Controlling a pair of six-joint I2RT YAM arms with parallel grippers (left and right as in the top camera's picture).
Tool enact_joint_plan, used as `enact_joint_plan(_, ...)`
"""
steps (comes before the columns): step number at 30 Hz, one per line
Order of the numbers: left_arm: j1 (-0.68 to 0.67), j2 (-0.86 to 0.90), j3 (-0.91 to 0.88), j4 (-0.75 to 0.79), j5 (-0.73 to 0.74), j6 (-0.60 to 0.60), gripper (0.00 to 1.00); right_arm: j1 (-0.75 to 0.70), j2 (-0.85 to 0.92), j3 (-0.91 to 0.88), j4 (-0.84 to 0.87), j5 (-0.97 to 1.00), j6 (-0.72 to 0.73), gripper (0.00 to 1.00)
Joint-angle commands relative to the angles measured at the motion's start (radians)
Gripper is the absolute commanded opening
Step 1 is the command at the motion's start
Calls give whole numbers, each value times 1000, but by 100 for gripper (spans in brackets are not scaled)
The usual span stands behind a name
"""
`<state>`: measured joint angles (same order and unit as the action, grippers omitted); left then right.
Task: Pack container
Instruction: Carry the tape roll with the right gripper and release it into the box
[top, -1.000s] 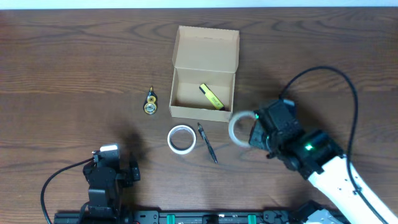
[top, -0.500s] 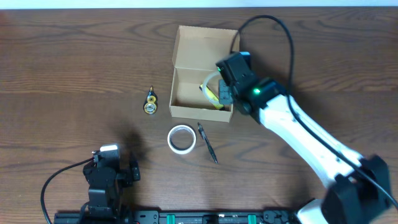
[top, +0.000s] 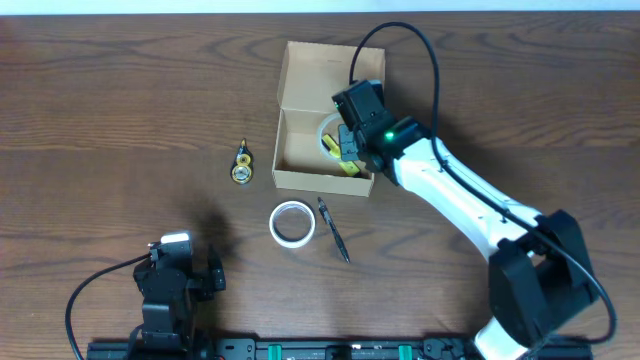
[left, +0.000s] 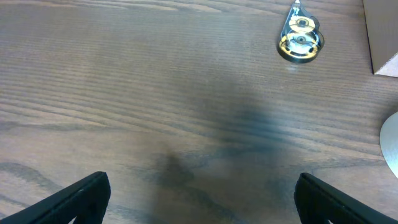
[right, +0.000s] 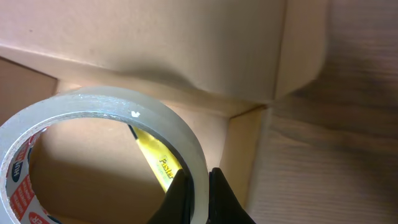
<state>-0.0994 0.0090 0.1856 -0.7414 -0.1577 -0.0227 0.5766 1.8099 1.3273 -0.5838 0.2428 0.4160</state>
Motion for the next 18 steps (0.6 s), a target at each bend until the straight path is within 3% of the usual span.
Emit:
enact_joint_plan(1, 1, -5, -19, -13, -6, 0, 95, 6, 26, 21, -9, -16, -13, 1)
enact_joint_plan(6, 1, -5, -19, -13, -6, 0, 95, 8, 26, 21, -13, -15, -13, 2)
enact_joint_plan(9, 1, -5, -19, -13, -6, 0, 95, 8, 26, 21, -10, -15, -14, 15)
enact_joint_plan(18, 1, -5, -19, -13, -6, 0, 95, 8, 26, 21, 39, -15, -30, 22)
